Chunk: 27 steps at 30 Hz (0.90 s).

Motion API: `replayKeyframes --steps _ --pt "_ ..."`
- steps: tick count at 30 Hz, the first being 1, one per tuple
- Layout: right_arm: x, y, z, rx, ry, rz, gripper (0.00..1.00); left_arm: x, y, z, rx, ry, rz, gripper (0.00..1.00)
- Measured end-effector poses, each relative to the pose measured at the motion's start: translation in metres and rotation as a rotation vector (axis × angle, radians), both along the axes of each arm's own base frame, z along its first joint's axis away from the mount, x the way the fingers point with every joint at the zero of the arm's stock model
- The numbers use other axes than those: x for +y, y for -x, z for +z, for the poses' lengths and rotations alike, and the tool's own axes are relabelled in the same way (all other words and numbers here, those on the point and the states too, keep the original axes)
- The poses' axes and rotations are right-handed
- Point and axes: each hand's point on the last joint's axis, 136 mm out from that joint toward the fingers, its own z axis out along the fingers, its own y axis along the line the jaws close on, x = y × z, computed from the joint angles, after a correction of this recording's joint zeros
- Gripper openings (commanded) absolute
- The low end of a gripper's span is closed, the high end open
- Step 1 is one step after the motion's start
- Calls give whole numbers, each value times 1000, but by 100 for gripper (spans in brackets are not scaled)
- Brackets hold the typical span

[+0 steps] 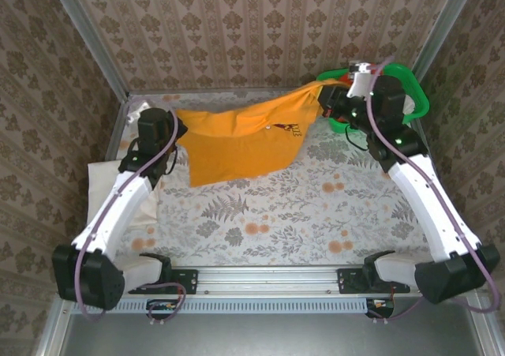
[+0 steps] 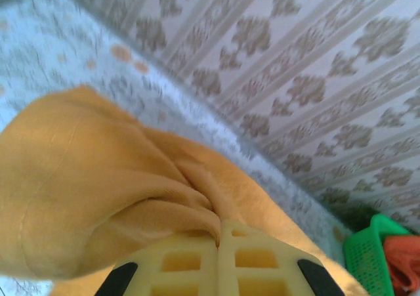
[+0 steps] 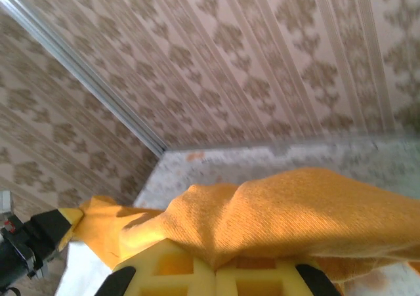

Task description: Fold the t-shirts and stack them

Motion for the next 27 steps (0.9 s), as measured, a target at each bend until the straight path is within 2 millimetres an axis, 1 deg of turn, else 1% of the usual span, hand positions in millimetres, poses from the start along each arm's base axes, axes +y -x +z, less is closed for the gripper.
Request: replayKeyframes --steps 2,4,6,8,11,14,15,17,19,21,22,24,25,27 --pt "-1 9 17 -46 -11 5 0 6 7 17 -37 -29 13 0" --pt "-1 12 28 -74 -19 9 0 10 10 29 -55 -57 19 0" --pt "0 10 35 -82 -21 13 0 11 9 38 -65 -79 21 0" --pt "2 2 40 -76 -19 12 0 12 4 45 -74 -98 23 0" --pt "6 -26 47 -60 -14 4 0 14 -15 55 -78 -127 32 0" --pt "9 -69 45 -29 -13 -2 0 20 -44 65 -78 -148 44 0" --pt "11 -86 43 -17 -14 0 0 23 -53 68 -80 -154 49 0" --pt "16 -115 41 7 -18 13 0 28 -67 78 -92 -164 55 0" --pt "24 -139 45 16 -24 37 0 31 -77 94 -116 -174 54 0" --pt "29 -152 54 9 -32 57 0 34 -77 113 -149 -184 56 0" --pt "32 -153 62 -2 -38 71 0 35 -76 124 -172 -190 54 0" --pt "35 -147 73 -16 -45 91 0 36 -69 145 -217 -195 54 0" --pt "36 -140 81 -28 -48 103 0 37 -63 152 -232 -199 54 0" --pt "36 -125 87 -30 -53 112 0 39 -49 160 -252 -202 54 0"
